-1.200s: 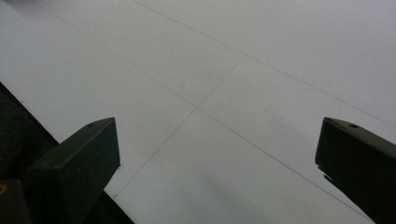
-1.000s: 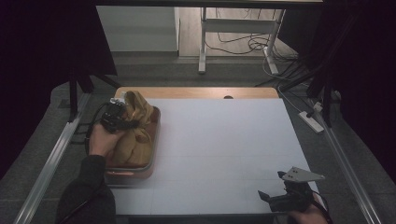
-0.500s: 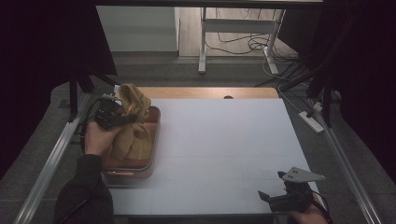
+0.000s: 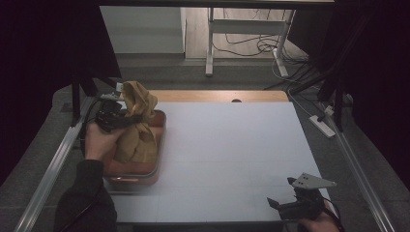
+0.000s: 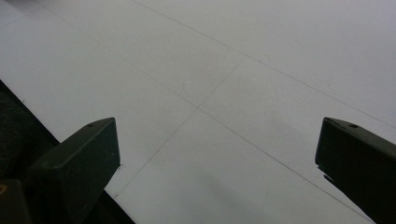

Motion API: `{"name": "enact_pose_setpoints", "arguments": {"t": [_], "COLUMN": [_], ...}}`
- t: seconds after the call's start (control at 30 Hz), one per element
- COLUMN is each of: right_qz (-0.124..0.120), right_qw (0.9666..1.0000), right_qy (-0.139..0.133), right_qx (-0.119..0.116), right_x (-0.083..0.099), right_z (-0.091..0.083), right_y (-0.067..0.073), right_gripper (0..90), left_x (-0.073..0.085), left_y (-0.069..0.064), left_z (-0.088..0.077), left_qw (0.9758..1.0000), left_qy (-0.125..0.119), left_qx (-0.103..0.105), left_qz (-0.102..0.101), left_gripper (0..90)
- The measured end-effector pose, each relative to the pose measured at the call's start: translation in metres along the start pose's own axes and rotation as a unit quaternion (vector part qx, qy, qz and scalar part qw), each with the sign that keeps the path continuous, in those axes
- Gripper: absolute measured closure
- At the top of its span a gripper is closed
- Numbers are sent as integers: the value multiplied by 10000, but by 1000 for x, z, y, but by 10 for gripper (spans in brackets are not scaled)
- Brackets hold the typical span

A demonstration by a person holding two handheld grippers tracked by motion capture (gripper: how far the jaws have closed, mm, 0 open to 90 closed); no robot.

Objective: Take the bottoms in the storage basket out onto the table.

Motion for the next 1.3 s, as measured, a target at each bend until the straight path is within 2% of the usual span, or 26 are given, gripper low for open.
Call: {"name": "enact_pose_setpoints", "arguments": {"t": [0.13, 0.3, 0.5, 0.7, 0.87, 1.3], "right_qz": [14, 20, 16, 13, 17, 22], "right_qw": [10000, 10000, 10000, 10000, 10000, 10000], "right_qy": [4, 7, 2, 5, 14, 18], "right_qx": [27, 23, 26, 27, 26, 27], "right_x": [0, 0, 0, 0, 0, 0], "right_z": [0, 0, 0, 0, 0, 0], "right_y": [0, 0, 0, 0, 0, 0], "right_gripper": [1, 1, 1, 1, 1, 1], "left_x": [-2, -8, -17, -22, -25, -32], "left_y": [-3, -13, -32, -45, -54, -74], "left_z": [-4, -9, -13, -15, -8, 2], "left_qw": [10000, 9997, 9991, 9985, 9972, 9955], "left_qy": [-60, -77, -93, -119, -71, -20], "left_qx": [56, 243, 331, 359, 584, 636], "left_qz": [8, 52, 254, 393, 466, 700], "left_gripper": [683, 683, 682, 682, 682, 682]}}
Point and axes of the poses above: each handheld gripper's, and its own axes: z roughly forward along the jaws, x roughly out of its underside, y roughly to its left, the point moved 3 cm from there along z, roughly forward along the jaws, and after that the axes turned 2 degrees about -z, right-handed, at the moved point
